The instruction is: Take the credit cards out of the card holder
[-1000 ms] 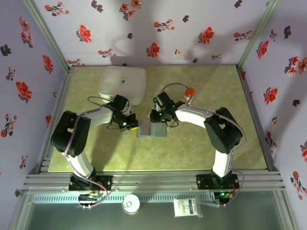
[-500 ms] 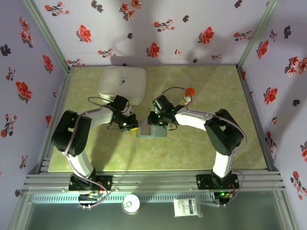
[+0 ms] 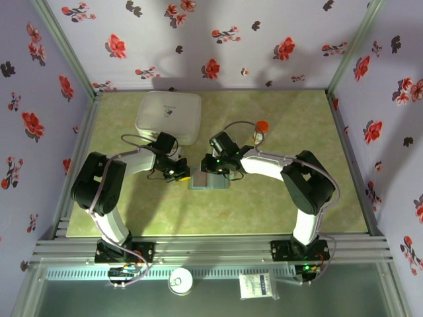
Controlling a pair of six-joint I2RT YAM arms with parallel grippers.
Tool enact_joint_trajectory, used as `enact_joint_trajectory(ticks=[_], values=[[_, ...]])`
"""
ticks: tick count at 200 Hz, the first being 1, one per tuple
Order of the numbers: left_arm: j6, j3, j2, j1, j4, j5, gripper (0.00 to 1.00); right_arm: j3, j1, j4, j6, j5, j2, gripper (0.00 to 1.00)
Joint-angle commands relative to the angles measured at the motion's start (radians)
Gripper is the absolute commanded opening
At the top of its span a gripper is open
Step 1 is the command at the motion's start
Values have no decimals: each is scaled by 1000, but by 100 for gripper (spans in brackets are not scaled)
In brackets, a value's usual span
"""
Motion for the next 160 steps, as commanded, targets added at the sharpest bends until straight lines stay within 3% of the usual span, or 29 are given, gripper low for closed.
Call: enact_joint_trajectory(ticks=[1, 57, 105, 160], values=[[12, -29, -20, -10, -4, -14, 0, -25, 13, -2, 20, -2, -40, 21], [10, -33, -1, -13, 7, -9, 0, 7, 18, -38, 56, -32, -17, 18], [19, -17, 12, -13, -2, -6, 0, 16, 18, -13, 95, -70, 22, 24], [48, 10, 26, -12, -46, -20, 0, 37, 19, 3, 98, -127, 64, 25]])
